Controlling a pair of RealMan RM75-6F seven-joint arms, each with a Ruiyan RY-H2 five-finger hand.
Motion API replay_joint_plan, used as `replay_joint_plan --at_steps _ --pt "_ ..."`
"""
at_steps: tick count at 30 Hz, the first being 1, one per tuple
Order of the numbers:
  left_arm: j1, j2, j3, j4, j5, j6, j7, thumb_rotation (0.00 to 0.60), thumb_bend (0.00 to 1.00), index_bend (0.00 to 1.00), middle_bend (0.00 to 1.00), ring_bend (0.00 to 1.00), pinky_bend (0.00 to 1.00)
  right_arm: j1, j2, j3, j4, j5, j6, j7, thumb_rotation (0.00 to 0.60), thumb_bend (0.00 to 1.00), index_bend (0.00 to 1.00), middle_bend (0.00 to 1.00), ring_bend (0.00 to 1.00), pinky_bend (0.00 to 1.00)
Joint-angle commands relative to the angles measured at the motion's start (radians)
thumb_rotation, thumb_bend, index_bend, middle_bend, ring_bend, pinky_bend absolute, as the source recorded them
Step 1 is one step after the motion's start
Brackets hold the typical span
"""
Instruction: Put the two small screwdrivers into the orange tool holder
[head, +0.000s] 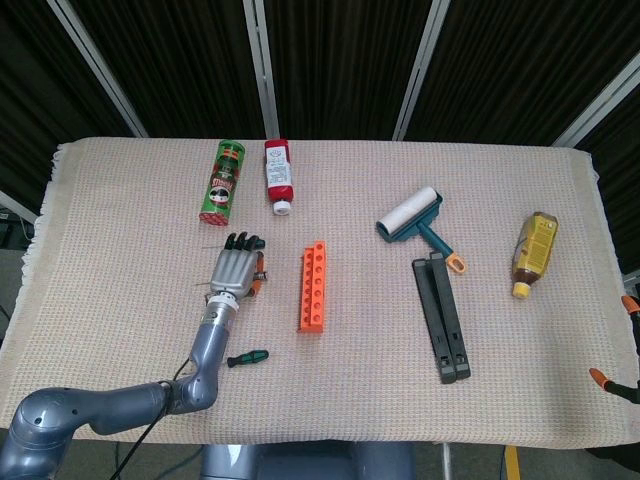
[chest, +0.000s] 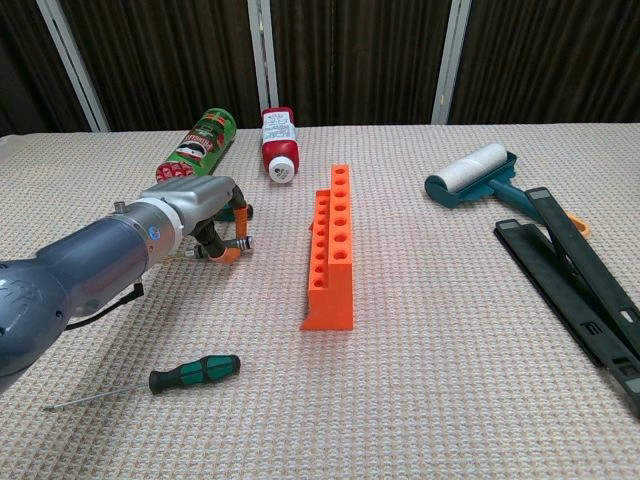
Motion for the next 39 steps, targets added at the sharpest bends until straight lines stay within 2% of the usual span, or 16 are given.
replay_joint_plan --at_steps 1,11,13,20,24,28,34,39 --pt "0.009 0.023 -0.022 -0.039 0.029 0.015 -0.04 0.6 0.46 0.6 0.13 0.0 0.0 0.0 0.001 0.001 -0.001 -0.001 0.001 -0.002 0.6 0.0 0.05 0.07 0.0 0.02" --pt "0.062 0.21 -0.165 -0.359 0.022 -0.016 -0.245 0.6 0.47 0.64 0.15 0.0 0.0 0.0 -0.002 -0.001 -0.001 -0.005 0.0 0.0 0.6 0.0 0.05 0.07 0.0 0.02" --pt "0.084 0.258 -0.219 -0.444 0.036 -0.028 -0.339 0.6 0.47 0.64 0.16 0.0 0.0 -0.001 -0.003 0.0 0.001 -0.005 0.001 0.003 0.6 0.0 0.05 0.07 0.0 0.02" --pt "0.137 0.329 -0.288 -0.575 0.111 -0.062 -0.575 0.6 0.48 0.66 0.17 0.0 0.0 -0.002 -0.004 -0.001 0.007 -0.005 -0.001 0.009 0.6 0.0 0.05 0.07 0.0 0.02" --pt "0.144 0.325 -0.3 -0.585 0.156 -0.076 -0.683 0.6 0.48 0.66 0.17 0.0 0.0 0.0 -0.005 0.0 0.009 -0.006 -0.004 0.012 0.6 0.0 0.05 0.07 0.0 0.02" --pt "0.128 0.291 -0.299 -0.538 0.191 -0.087 -0.77 0.6 0.49 0.65 0.18 0.0 0.0 0.001 -0.004 0.0 0.01 -0.004 -0.007 0.011 0.6 0.0 0.05 0.07 0.0 0.02" --pt "0.084 0.237 -0.33 -0.47 0.174 -0.119 -0.891 0.6 0.49 0.64 0.18 0.0 0.0 0.0 -0.006 0.001 0.016 0.007 -0.015 0.018 0.6 0.0 0.05 0.07 0.0 0.02" --pt "0.036 0.212 -0.35 -0.418 0.143 -0.133 -0.92 0.6 0.49 0.64 0.18 0.0 0.0 0.001 -0.005 0.004 0.018 0.014 -0.019 0.017 0.6 0.0 0.05 0.07 0.0 0.02"
